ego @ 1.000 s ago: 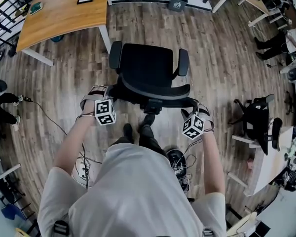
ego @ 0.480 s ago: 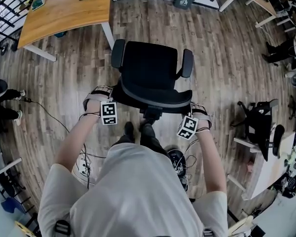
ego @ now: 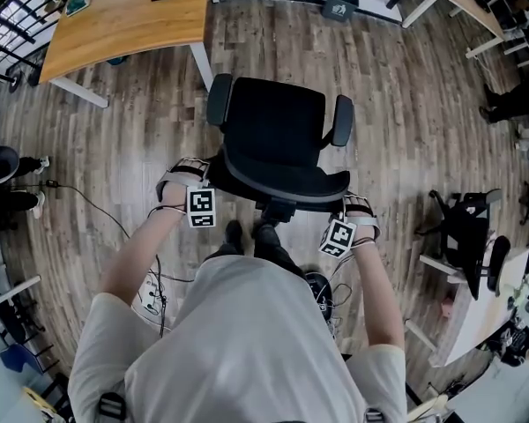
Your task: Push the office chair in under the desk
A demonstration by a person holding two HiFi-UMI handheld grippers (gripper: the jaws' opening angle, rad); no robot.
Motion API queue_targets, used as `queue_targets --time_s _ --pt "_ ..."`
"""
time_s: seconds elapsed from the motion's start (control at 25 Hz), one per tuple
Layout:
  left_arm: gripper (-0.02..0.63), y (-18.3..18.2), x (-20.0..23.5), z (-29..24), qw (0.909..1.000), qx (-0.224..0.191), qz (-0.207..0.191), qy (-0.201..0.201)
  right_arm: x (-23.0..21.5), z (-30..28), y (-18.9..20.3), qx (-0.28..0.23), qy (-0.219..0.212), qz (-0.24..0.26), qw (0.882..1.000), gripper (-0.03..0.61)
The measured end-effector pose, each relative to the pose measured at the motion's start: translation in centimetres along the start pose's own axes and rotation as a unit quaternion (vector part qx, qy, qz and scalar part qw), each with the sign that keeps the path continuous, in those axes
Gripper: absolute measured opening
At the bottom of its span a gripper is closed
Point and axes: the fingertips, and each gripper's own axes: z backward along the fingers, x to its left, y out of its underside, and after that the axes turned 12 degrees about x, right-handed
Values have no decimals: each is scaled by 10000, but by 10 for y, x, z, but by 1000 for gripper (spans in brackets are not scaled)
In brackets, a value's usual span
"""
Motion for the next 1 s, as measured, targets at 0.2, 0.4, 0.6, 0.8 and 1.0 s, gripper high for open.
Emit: queue_targets --time_s 0.2,0.4,0.6,0.8,1.0 --pt "91 -13 7 -3 10000 -53 -24 48 -9 -8 10 -16 52 -19 10000 63" --pt "89 -33 21 -8 10000 -24 -29 58 -17 -21 32 15 33 -27 10000 63" --pt "88 -53 43 -18 9999 -28 -91 73 -35 -35 49 -4 57 -97 9999 63" --pt "89 -74 62 -25 10000 -12 8 10 -52 -50 68 -72 104 -123 9998 63" --pt "94 -87 89 -36 9999 22 145 -88 -76 -65 79 -127 143 -112 9998 63"
